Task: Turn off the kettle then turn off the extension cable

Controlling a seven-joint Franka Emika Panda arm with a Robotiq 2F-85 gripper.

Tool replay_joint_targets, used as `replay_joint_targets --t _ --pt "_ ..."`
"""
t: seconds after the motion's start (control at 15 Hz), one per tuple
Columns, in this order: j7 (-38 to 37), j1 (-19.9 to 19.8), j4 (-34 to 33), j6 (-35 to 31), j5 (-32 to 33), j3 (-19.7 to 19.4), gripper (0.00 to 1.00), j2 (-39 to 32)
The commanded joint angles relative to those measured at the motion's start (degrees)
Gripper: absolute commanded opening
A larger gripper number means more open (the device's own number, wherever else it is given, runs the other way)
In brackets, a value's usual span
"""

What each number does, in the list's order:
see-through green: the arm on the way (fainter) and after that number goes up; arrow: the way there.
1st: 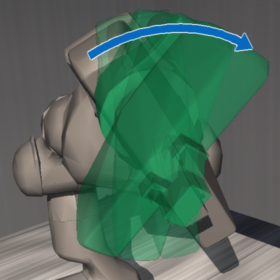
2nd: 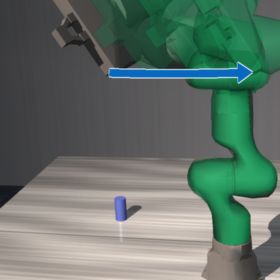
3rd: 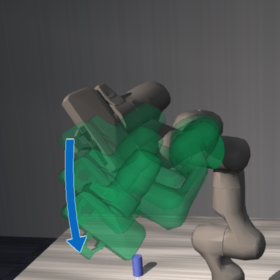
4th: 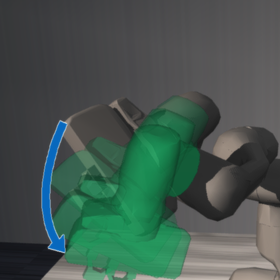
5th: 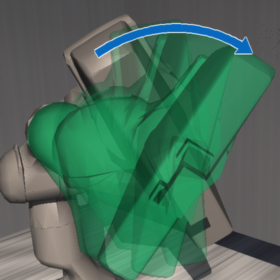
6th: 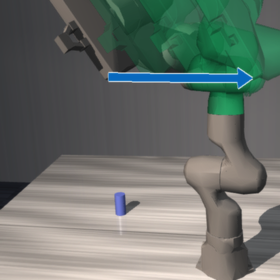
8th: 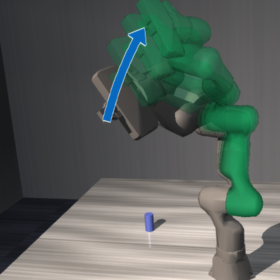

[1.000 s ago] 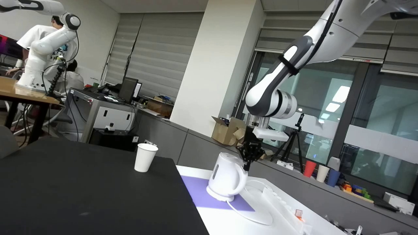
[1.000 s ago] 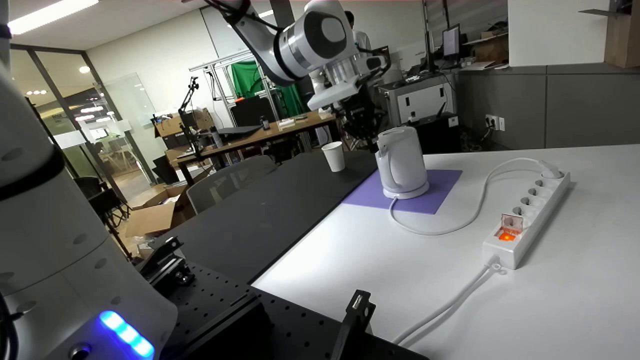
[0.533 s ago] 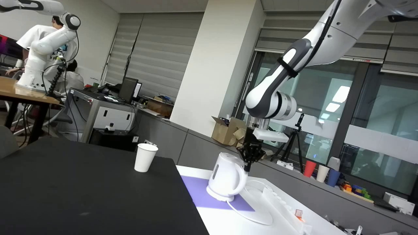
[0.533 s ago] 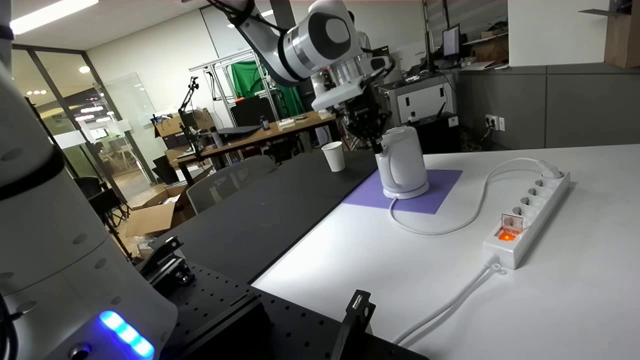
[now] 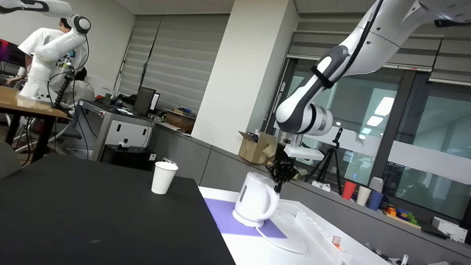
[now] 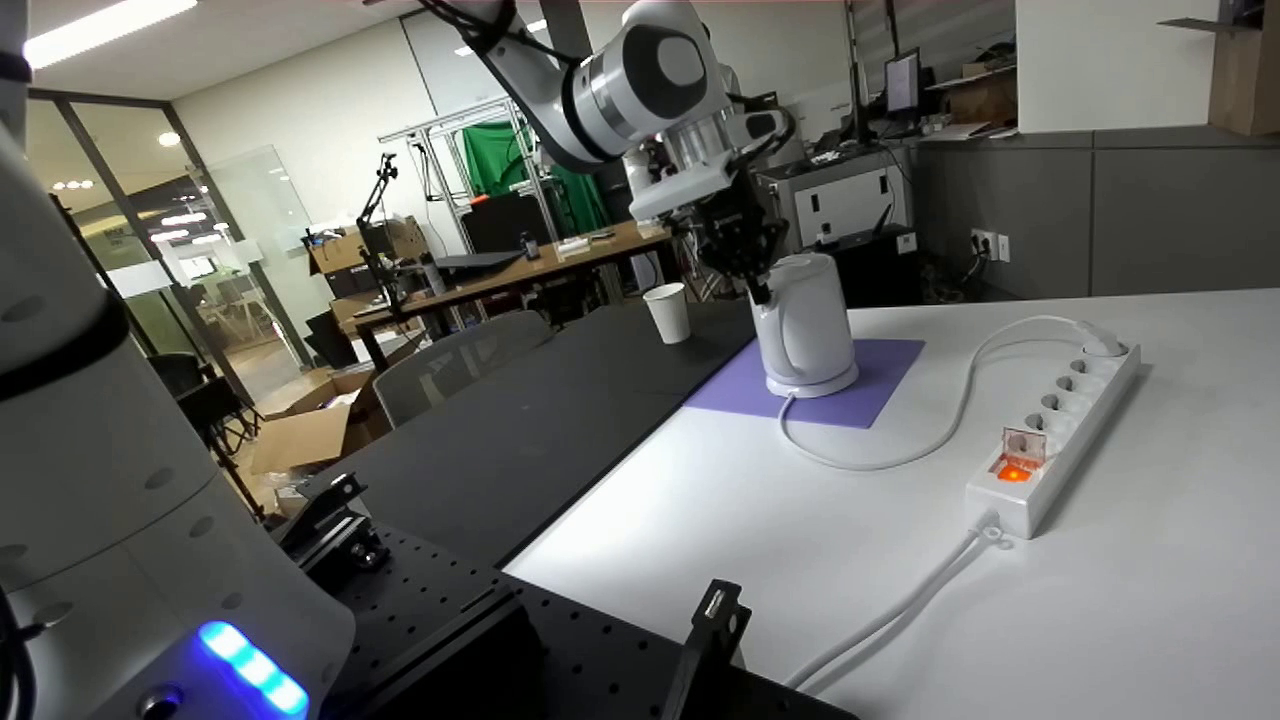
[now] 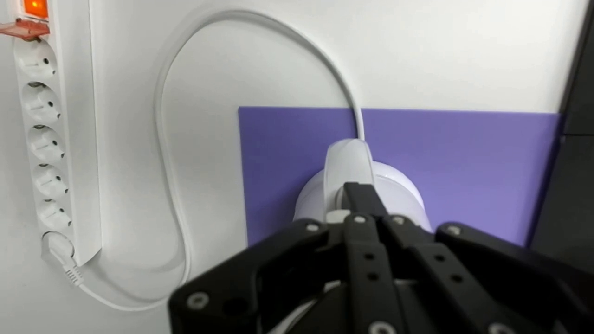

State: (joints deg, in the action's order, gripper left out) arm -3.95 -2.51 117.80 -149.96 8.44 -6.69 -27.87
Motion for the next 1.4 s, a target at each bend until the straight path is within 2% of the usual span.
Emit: replay_joint_targets --t 0.0,0.33,0.87,1.13,1.33 --pt "0.7 -0.7 -1.5 -0.1 -1.6 0.3 0.00 -1.4" --pt "0.3 -0.5 0.2 -3.4 -2.1 0.4 0.00 -1.7" --pt "2.4 -2.3 3.0 -9.9 -6.7 2.1 0.00 -2.4" --pt "3.6 -3.0 5.9 -15.2 -8.4 2.7 0.00 -1.8" --pt "3.6 -2.9 9.0 -21.6 -8.7 3.0 0.00 -1.3"
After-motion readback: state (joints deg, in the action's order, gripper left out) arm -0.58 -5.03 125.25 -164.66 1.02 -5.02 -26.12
